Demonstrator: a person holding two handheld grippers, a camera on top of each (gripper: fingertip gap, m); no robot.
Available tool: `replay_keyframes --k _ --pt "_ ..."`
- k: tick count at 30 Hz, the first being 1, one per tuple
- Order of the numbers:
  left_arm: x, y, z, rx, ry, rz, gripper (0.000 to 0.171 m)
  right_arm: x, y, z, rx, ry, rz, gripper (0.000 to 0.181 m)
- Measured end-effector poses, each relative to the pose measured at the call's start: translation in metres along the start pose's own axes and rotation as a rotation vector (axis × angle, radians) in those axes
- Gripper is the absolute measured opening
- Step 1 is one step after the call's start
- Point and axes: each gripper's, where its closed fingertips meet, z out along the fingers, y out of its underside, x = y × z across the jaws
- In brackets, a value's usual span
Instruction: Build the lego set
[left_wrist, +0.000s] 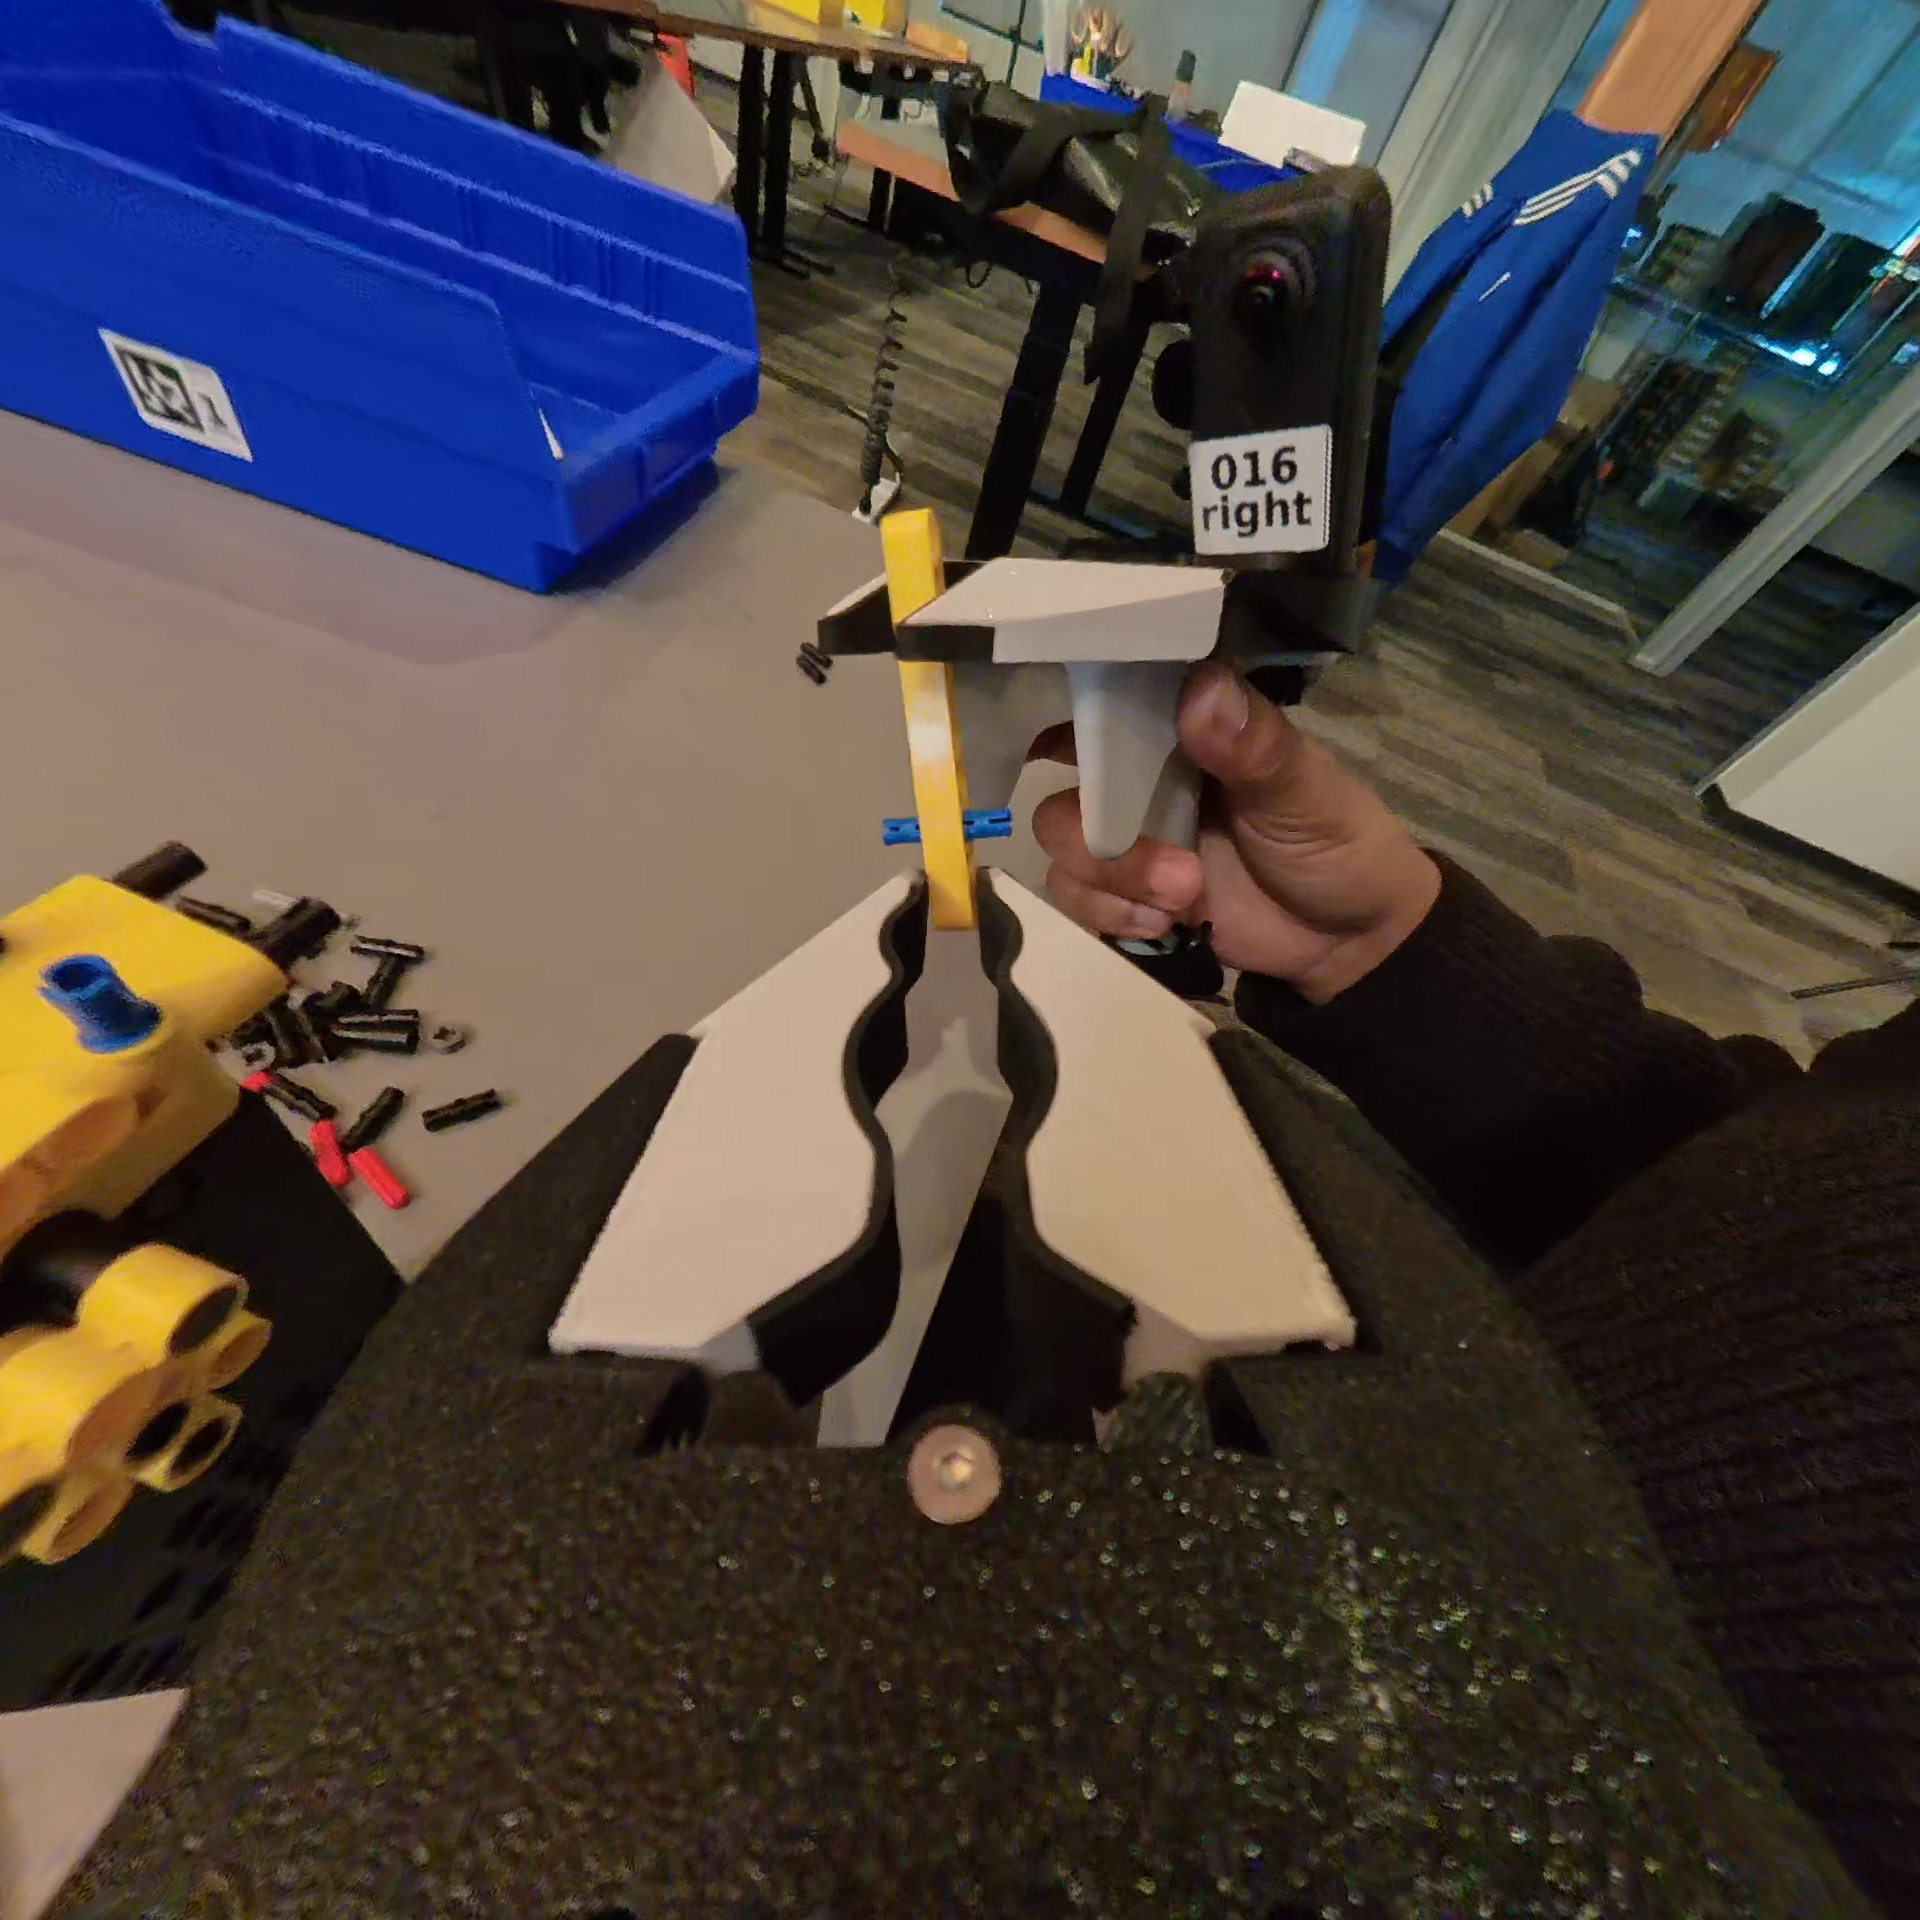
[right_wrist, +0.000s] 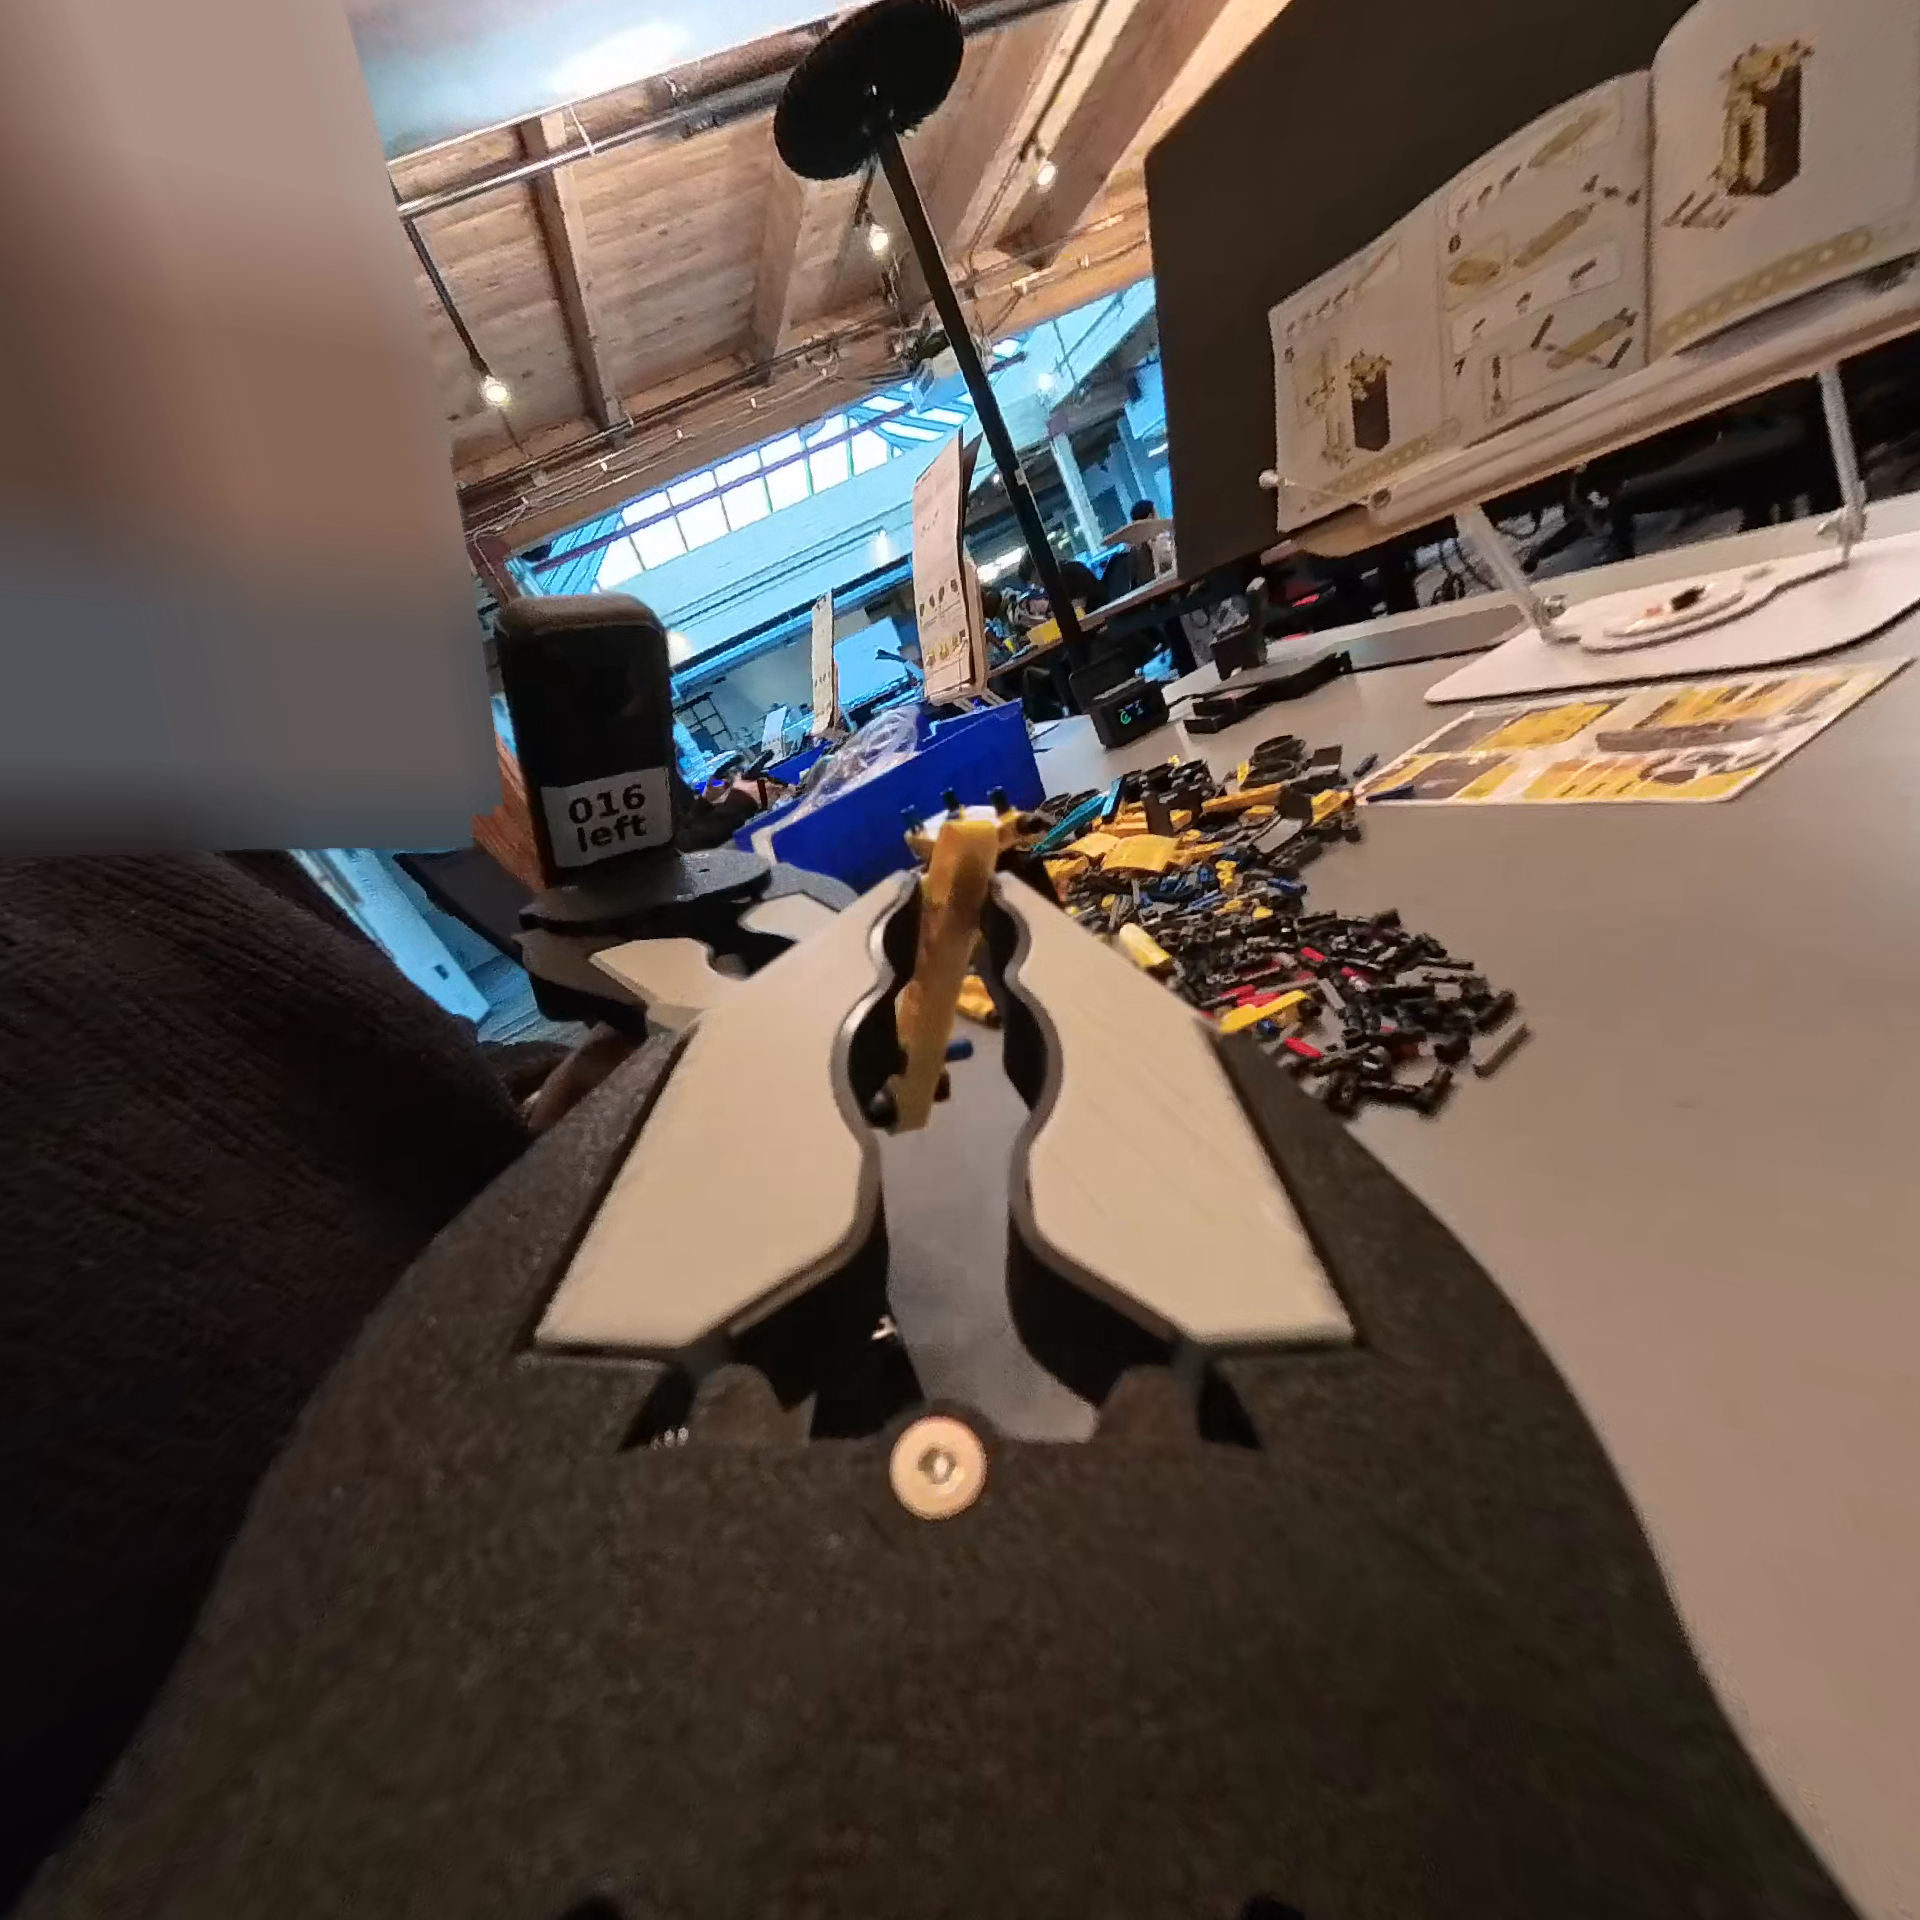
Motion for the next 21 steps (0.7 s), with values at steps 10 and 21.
replay_keyframes --k 10,21 --pt "-0.014 0.022 0.002 -0.048 -0.028 -0.038 0.011 0.011 0.018 0.006 -0.092 -0.03 0.138 0.008" --pt "-0.002 0.031 0.007 -0.086 0.051 0.008 0.013 0.021 -0.007 -0.023 0.068 -0.065 0.239 0.008"
